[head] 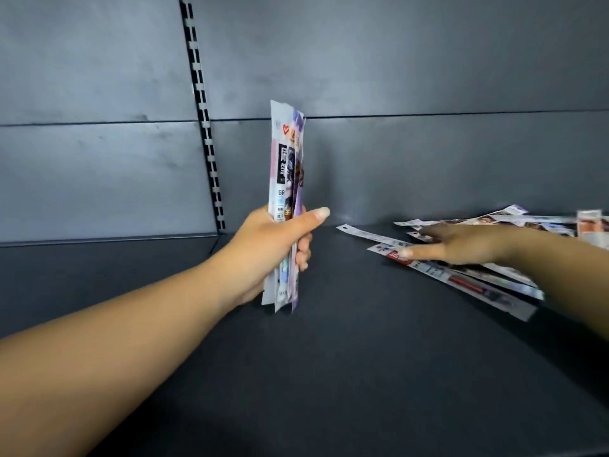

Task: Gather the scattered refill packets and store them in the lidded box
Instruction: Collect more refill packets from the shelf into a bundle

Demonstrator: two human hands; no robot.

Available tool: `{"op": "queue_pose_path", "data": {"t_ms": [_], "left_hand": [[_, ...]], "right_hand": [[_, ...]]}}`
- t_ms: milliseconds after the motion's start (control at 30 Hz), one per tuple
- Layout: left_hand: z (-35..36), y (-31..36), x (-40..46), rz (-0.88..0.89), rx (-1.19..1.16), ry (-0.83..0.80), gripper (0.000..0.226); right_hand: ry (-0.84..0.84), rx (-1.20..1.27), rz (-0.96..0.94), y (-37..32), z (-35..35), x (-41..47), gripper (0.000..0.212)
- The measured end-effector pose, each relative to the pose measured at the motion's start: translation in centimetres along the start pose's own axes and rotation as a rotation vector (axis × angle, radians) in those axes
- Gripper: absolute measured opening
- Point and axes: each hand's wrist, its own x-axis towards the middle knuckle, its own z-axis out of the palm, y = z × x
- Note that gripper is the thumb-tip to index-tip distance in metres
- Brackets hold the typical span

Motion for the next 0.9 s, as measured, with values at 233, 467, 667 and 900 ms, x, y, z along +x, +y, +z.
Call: {"op": "queue_pose_path", "data": {"t_ms": [233,467,667,900], "left_hand": [[6.9,1.0,2.2,-0.017,0.013,-0.014,0.022],[8.8,-0.8,2.8,-0.025,-0.018,0.080,0.030],[8.4,-0.6,1.2,-0.037,-0.086,0.052,0.024],[9.0,-0.5,1.1,0.005,-0.195,0.082,0.040]], "right_hand": [[0.090,-0.152,-0.166,1.2,0.5,1.0,0.055],[0.335,-0.122,-0.216,2.5,-0.9,1.3,0.031],[0.458,0.360,-0.249,2.5,-2.3,-0.1,0.038],[0.181,1.236,-0.427,0.7,-1.7,-2.9,0.022]]}}
